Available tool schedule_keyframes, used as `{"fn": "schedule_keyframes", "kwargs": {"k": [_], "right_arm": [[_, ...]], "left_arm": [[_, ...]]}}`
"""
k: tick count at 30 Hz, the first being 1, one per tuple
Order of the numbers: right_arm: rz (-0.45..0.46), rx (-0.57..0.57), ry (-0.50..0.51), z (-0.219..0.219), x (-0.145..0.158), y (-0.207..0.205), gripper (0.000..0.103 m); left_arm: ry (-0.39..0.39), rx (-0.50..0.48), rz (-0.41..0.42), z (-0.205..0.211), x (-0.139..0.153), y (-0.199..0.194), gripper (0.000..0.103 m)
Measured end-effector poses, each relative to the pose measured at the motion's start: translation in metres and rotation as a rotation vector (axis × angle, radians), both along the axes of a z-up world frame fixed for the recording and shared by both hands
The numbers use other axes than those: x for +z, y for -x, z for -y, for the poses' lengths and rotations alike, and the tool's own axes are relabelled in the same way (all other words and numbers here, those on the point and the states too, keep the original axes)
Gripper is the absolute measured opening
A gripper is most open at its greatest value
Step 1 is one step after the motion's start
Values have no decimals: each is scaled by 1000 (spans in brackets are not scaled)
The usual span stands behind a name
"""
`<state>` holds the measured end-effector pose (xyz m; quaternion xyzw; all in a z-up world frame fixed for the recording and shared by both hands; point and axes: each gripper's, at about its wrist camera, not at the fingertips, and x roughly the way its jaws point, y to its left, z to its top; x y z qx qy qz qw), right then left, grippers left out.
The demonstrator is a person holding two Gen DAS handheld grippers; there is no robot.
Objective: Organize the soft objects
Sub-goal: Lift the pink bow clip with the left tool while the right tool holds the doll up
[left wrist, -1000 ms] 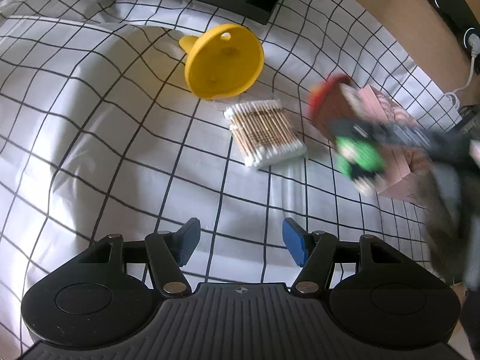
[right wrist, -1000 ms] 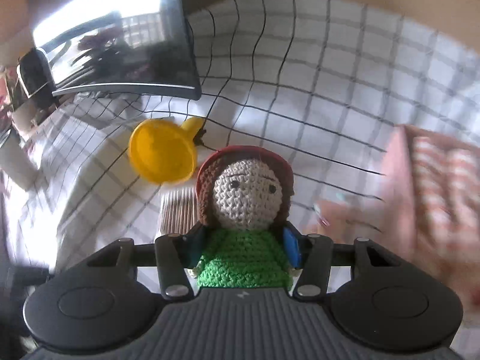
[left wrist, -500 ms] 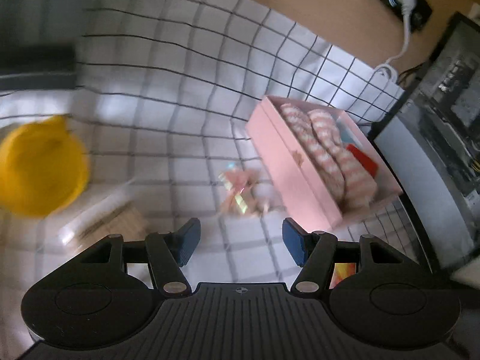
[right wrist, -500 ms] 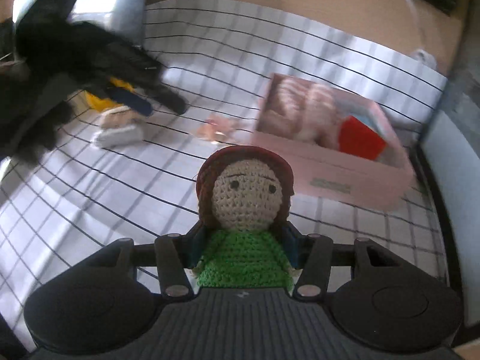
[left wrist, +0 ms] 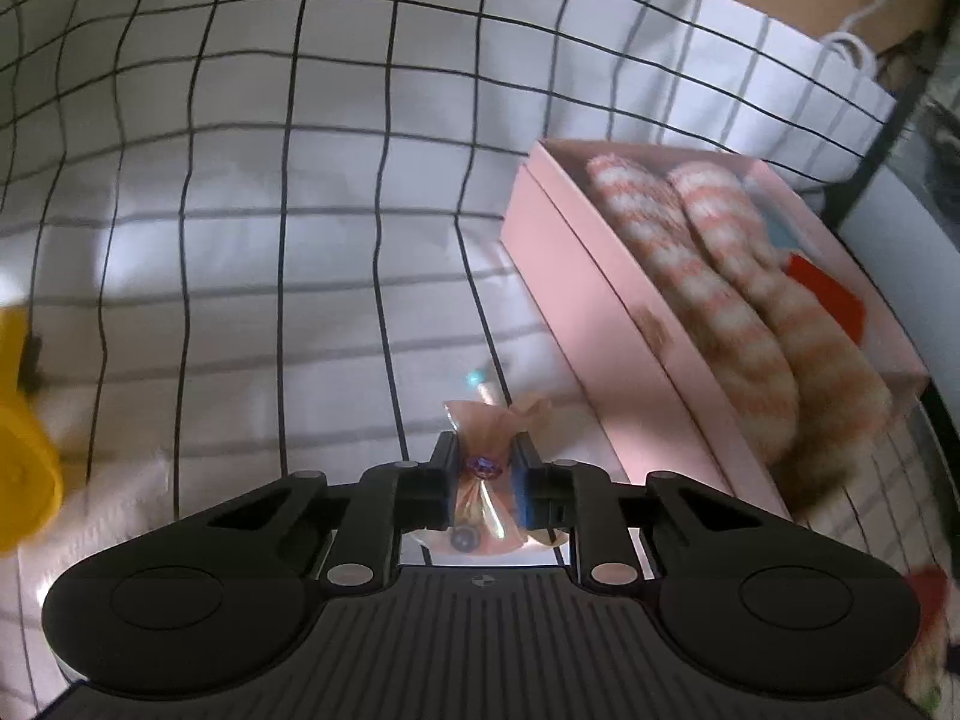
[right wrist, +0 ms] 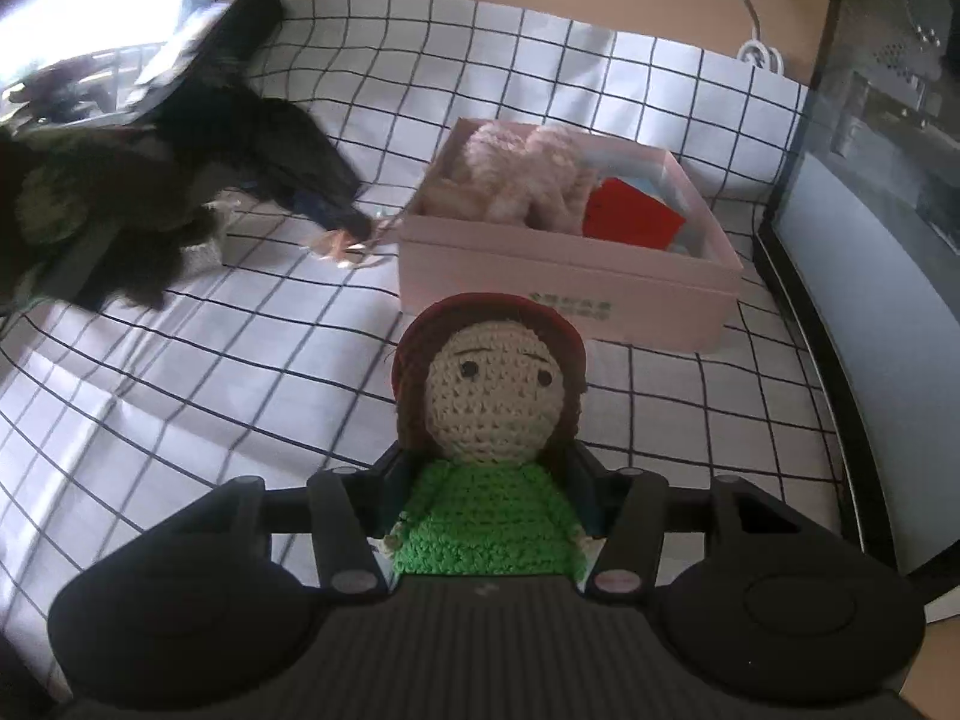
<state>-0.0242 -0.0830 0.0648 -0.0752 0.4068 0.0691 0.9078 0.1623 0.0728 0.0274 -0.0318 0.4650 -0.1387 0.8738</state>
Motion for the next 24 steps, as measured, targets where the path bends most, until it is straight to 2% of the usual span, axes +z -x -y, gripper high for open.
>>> {"fn": "schedule_keyframes", "kwargs": {"k": [2, 7, 9, 11, 18, 19, 24], "right_arm": [[-12, -6, 3, 3, -3, -3, 55], [-24, 25, 14, 5, -10, -7, 60], [-23, 46, 31, 3, -11, -8, 61], [-28, 64, 41, 2, -14, -10, 62], [-43, 70, 34, 0, -19, -14, 63], [-41, 71, 34, 1, -18, -14, 59], [-51, 82, 3, 7, -9, -7, 56]], "left_arm": [[12, -18, -6, -5, 1, 22, 20], [-12, -93, -5, -10, 7, 92, 20], [-15, -97, -35, -12, 4, 115, 21], [-9, -91, -31, -13, 1, 131, 23], [3, -32, -35, -13, 0, 138, 23], [0, -36, -29, -12, 0, 139, 23], [-65, -68, 12, -1, -2, 145, 23]]}}
